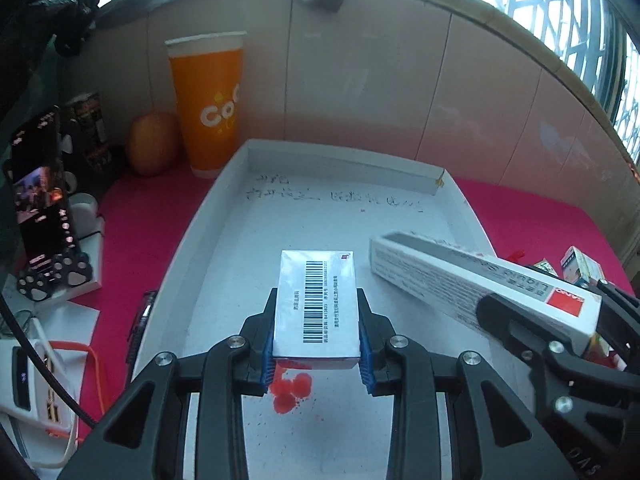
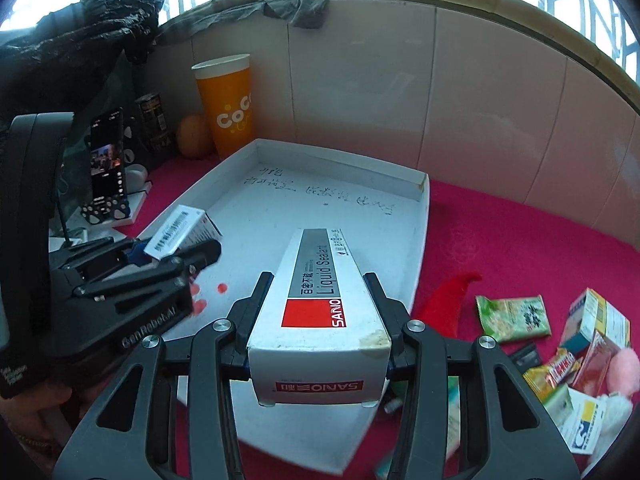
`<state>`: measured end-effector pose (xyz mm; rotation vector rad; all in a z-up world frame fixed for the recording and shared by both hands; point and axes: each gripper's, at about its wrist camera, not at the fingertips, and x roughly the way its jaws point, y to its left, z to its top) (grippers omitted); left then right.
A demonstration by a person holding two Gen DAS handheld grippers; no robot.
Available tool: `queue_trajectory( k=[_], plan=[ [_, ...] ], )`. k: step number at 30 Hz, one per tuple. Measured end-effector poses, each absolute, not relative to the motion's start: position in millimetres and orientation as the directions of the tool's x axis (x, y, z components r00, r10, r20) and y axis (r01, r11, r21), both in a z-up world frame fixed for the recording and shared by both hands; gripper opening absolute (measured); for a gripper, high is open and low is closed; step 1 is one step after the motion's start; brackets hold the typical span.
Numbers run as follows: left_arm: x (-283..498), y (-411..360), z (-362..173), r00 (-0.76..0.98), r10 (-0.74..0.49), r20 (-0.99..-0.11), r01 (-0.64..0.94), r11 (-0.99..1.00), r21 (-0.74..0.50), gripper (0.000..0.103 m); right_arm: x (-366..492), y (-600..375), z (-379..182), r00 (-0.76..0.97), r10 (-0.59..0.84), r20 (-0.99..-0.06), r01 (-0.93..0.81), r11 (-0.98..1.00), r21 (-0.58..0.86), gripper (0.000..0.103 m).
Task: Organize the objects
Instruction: 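Lower both boxes into the white tray and open both grippers, then move left tool to pale striped box while right tool approaches white plush bunny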
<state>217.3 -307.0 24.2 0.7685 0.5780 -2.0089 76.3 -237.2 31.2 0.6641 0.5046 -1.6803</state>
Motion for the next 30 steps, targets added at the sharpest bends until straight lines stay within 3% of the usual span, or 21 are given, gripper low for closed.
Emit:
queue_trajectory(
  k=[4,6,7,8,9,10,13,17,19,20,30],
  plan=[
    [214,-317,20,-0.423,-0.539,-0.729,0.852,-0.511,-0.116,0.037,76,-253,23,-0.135,-0.712,-0.689,0.973,-0.226,0.043,0.046],
    [215,-316,21,-0.391,-0.564,-0.727,0.867,-0.492,-0.084,0.062,75,-251,21,-0.141,-0.709,-0.691,0.971,-0.237,0.045,0.054],
    [215,-316,22,-0.372,-0.585,-0.721,0.875,-0.479,-0.064,0.081,74,-248,21,-0.148,-0.712,-0.686,0.969,-0.244,0.044,0.055],
    [217,-314,23,-0.356,-0.604,-0.713,0.883,-0.466,-0.046,0.085,73,-245,21,-0.151,-0.717,-0.681,0.968,-0.248,0.047,0.062],
    [219,-312,25,-0.349,-0.62,-0.702,0.888,-0.458,-0.038,0.086,71,-241,22,-0.153,-0.722,-0.675,0.967,-0.252,0.049,0.075],
    [221,-309,27,-0.35,-0.634,-0.689,0.892,-0.451,-0.038,0.086,71,-237,23,-0.157,-0.724,-0.672,0.966,-0.255,0.049,0.081],
    [226,-297,34,-0.34,-0.681,-0.648,0.905,-0.425,-0.028,0.096,73,-224,26,-0.162,-0.742,-0.65,0.967,-0.25,0.043,0.083],
    [227,-282,40,-0.333,-0.711,-0.619,0.911,-0.412,-0.016,0.096,85,-201,31,-0.178,-0.767,-0.616,0.973,-0.23,0.005,0.086],
    [231,-273,42,-0.336,-0.721,-0.606,0.915,-0.403,-0.029,0.096,89,-191,33,-0.202,-0.778,-0.595,0.972,-0.234,-0.024,0.094],
    [232,-272,43,-0.338,-0.722,-0.603,0.915,-0.401,-0.034,0.096,90,-184,33,-0.213,-0.785,-0.581,0.97,-0.239,-0.033,0.103],
    [227,-234,44,-0.404,-0.696,-0.593,0.889,-0.45,-0.078,0.096,77,-131,43,-0.26,-0.823,-0.505,0.958,-0.284,-0.031,0.103]
  ],
)
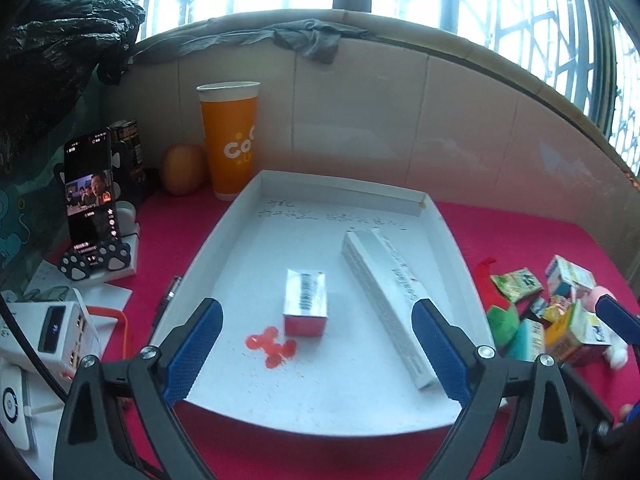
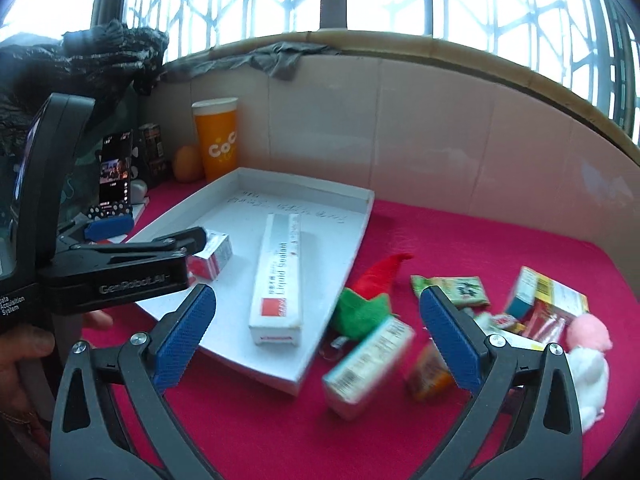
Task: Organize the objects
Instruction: 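Move left tool to pale striped box while right tool approaches white plush bunny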
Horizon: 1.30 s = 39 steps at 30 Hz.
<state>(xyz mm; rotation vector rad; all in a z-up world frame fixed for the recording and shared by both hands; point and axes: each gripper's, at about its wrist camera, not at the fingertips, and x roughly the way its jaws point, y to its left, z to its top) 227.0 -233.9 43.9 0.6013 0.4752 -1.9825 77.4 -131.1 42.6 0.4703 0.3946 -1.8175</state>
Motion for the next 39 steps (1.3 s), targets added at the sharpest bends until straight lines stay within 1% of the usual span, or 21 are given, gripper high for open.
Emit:
queue_trajectory(
  k=[5,9,14,20,26,35,36,38,39],
  plan=[
    [216,-214,37,-0.464,-0.655,-0.596,0.855,-0.508,-0.107,0.096,47,-94,44,-0.329,-0.821,-0.468,0.926,-0.377,0.01,0.103],
    [197,-199,31,-0.512,-0.61,-0.604,0.805,-0.586,-0.091,0.096,9,-61,42,-0.407,-0.786,-0.465,0.87,-0.489,0.066,0.103],
    [170,-177,23,-0.568,-0.534,-0.626,0.727,-0.682,-0.078,0.096,-34,-25,35,-0.5,-0.724,-0.475,0.787,-0.609,0.101,0.103],
    [130,-154,17,-0.583,-0.475,-0.659,0.627,-0.779,0.006,0.096,-77,12,20,-0.568,-0.647,-0.509,0.693,-0.709,0.128,0.103],
    [101,-149,9,-0.572,-0.438,-0.694,0.598,-0.801,0.012,0.095,-111,29,2,-0.54,-0.611,-0.578,0.642,-0.744,0.186,0.103],
    [78,-155,3,-0.54,-0.429,-0.724,0.594,-0.804,0.033,0.094,-128,-10,-14,-0.49,-0.559,-0.669,0.69,-0.718,0.094,0.103],
    [77,-157,1,-0.539,-0.424,-0.728,0.596,-0.803,0.026,0.093,-129,-14,-16,-0.484,-0.554,-0.677,0.689,-0.718,0.095,0.103],
    [76,-161,-1,-0.533,-0.418,-0.736,0.6,-0.8,0.02,0.085,-131,-13,-16,-0.48,-0.557,-0.677,0.687,-0.719,0.104,0.102],
    [76,-162,-2,-0.526,-0.427,-0.736,0.607,-0.794,0.027,0.082,-131,-12,-17,-0.48,-0.555,-0.679,0.684,-0.722,0.106,0.099]
  ],
)
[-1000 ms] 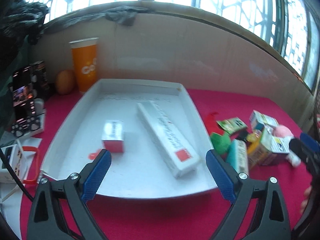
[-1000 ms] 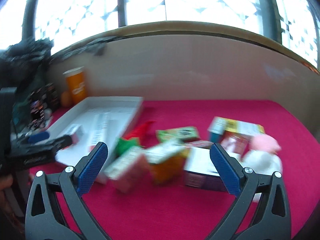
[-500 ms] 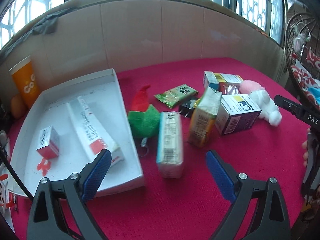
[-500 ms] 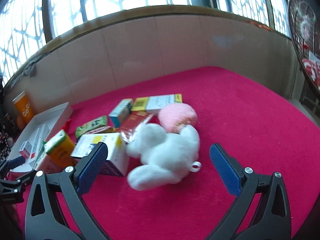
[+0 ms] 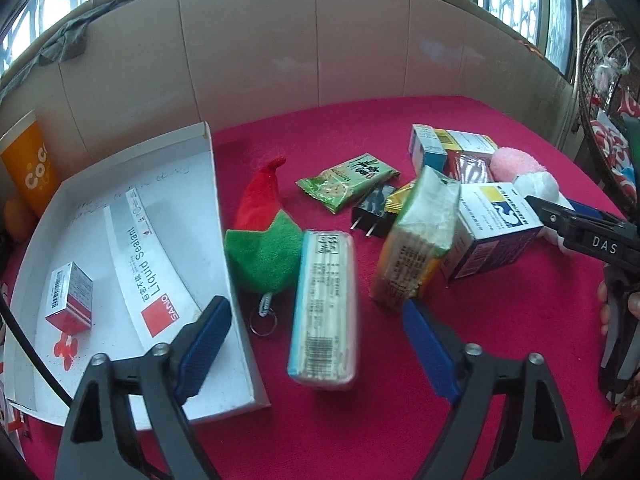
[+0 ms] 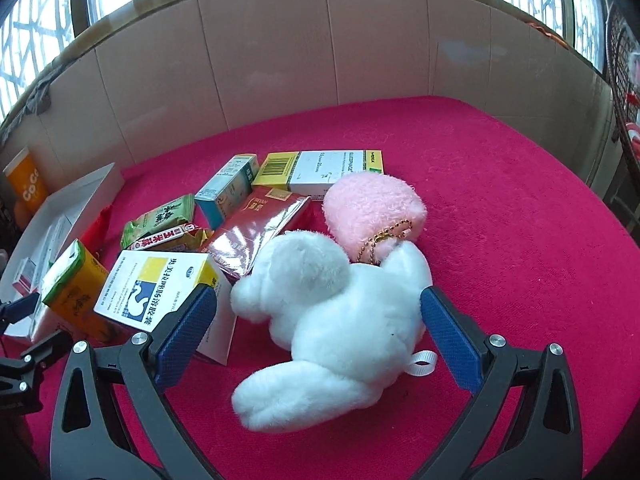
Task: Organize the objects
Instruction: 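Move left tool to pale striped box while right tool approaches white plush bunny, then close left gripper on pale striped box while right gripper grasps white plush bunny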
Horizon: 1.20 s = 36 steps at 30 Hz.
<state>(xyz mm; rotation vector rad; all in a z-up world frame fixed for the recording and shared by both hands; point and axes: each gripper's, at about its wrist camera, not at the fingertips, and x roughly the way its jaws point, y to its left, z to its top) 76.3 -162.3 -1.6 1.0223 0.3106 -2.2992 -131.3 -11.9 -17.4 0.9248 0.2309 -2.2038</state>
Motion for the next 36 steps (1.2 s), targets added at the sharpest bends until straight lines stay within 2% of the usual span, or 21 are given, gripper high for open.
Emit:
queue_trajectory(
  k=[2,6,17,25,29,36],
  plan=[
    [77,-163,-2,-0.514,-0.442,-0.735,0.614,-0.788,0.045,0.071,-132,-10,-18,-0.491,-0.54,-0.683,0.672,-0.734,0.097,0.09],
    [80,-165,-2,-0.507,-0.45,-0.735,0.622,-0.781,0.049,0.065,-132,-14,-20,-0.491,-0.515,-0.702,0.668,-0.74,0.075,0.089],
    [83,-149,-1,-0.497,-0.491,-0.716,0.622,-0.776,0.1,0.065,-134,-10,-22,-0.472,-0.522,-0.711,0.669,-0.737,0.097,0.089],
    [87,-140,14,-0.58,-0.499,-0.644,0.591,-0.802,0.088,0.064,-135,-11,-23,-0.471,-0.519,-0.713,0.669,-0.737,0.095,0.089],
    [78,-141,7,-0.569,-0.474,-0.672,0.564,-0.819,0.1,0.064,-137,-9,-24,-0.462,-0.525,-0.714,0.665,-0.738,0.112,0.089],
    [72,-146,-7,-0.577,-0.381,-0.723,0.539,-0.842,0.014,0.064,-138,-8,-24,-0.458,-0.53,-0.714,0.663,-0.739,0.123,0.089]
  ],
)
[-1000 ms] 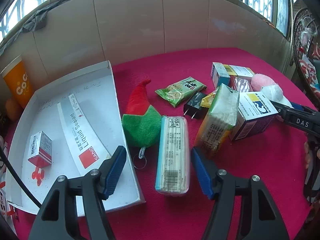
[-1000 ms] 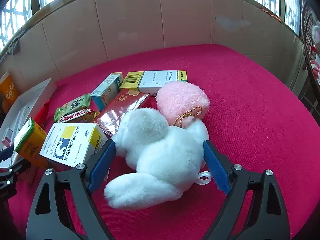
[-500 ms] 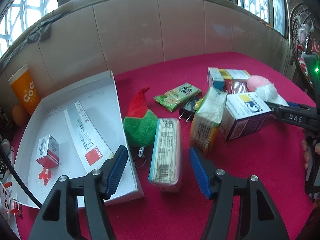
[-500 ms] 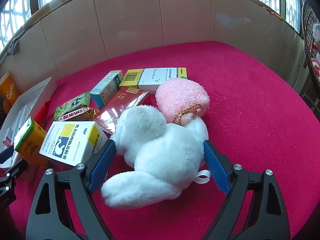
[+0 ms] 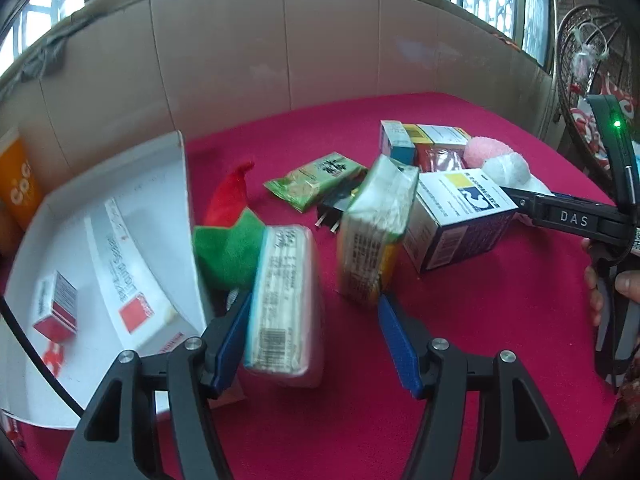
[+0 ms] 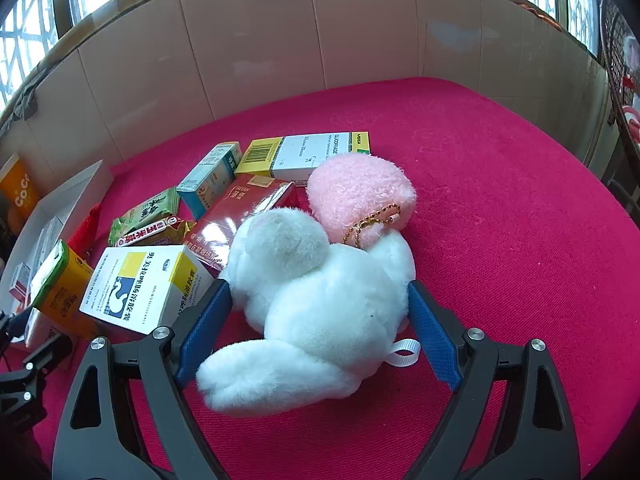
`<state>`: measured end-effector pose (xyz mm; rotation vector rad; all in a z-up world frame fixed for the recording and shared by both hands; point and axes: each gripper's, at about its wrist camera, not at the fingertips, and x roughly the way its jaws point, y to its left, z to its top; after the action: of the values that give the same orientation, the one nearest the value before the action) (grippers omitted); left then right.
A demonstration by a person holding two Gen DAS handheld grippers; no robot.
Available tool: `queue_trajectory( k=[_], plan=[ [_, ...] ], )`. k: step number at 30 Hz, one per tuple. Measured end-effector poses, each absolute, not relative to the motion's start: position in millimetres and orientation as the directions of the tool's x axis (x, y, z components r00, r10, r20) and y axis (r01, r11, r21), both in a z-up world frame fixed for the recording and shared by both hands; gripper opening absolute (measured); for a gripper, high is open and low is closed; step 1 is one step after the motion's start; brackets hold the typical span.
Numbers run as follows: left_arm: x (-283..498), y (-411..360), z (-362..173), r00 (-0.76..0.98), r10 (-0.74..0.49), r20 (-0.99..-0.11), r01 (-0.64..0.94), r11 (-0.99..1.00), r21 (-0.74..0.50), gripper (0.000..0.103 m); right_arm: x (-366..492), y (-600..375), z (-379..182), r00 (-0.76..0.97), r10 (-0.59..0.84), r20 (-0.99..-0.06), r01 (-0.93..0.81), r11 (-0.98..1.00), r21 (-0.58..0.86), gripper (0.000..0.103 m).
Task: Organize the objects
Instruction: 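Close left gripper on pale striped box while right gripper grasps white plush bunny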
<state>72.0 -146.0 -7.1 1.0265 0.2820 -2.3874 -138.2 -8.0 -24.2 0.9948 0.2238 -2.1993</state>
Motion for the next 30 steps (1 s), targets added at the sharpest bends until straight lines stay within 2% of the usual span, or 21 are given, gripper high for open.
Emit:
queue_trajectory(
  k=[5,8,9,13,18,19,21,22,28,30],
  plan=[
    [73,-141,-7,-0.589,-0.368,-0.719,0.527,-0.85,0.004,0.063,-139,-7,-24,-0.451,-0.536,-0.713,0.66,-0.739,0.138,0.089],
    [75,-139,-7,-0.616,-0.303,-0.727,0.505,-0.861,-0.069,0.051,-140,-6,-24,-0.448,-0.542,-0.711,0.659,-0.737,0.147,0.089],
    [74,-138,-8,-0.621,-0.29,-0.728,0.496,-0.864,-0.079,0.051,-140,-5,-23,-0.446,-0.544,-0.71,0.659,-0.737,0.151,0.089],
    [68,-132,-15,-0.589,-0.34,-0.733,0.505,-0.863,-0.006,0.049,-141,-5,-23,-0.443,-0.549,-0.709,0.659,-0.735,0.157,0.089],
    [63,-134,-15,-0.567,-0.384,-0.729,0.537,-0.843,0.027,0.049,-141,-4,-23,-0.443,-0.549,-0.709,0.66,-0.735,0.156,0.089],
    [62,-134,-16,-0.561,-0.396,-0.727,0.545,-0.838,0.036,0.047,-141,-4,-23,-0.443,-0.549,-0.709,0.66,-0.735,0.157,0.089],
    [63,-133,-19,-0.545,-0.42,-0.726,0.563,-0.825,0.054,0.031,-141,-4,-23,-0.442,-0.551,-0.707,0.66,-0.734,0.16,0.088],
    [64,-135,-20,-0.533,-0.43,-0.729,0.577,-0.815,0.058,0.027,-141,-4,-23,-0.442,-0.553,-0.706,0.659,-0.735,0.163,0.086],
    [71,-131,-13,-0.562,-0.46,-0.687,0.586,-0.808,0.061,0.025,-142,6,-21,-0.445,-0.591,-0.673,0.651,-0.73,0.211,0.066],
    [72,-126,-9,-0.573,-0.481,-0.664,0.583,-0.808,0.082,0.025,-139,7,-19,-0.447,-0.603,-0.661,0.661,-0.72,0.21,0.052]
  ],
)
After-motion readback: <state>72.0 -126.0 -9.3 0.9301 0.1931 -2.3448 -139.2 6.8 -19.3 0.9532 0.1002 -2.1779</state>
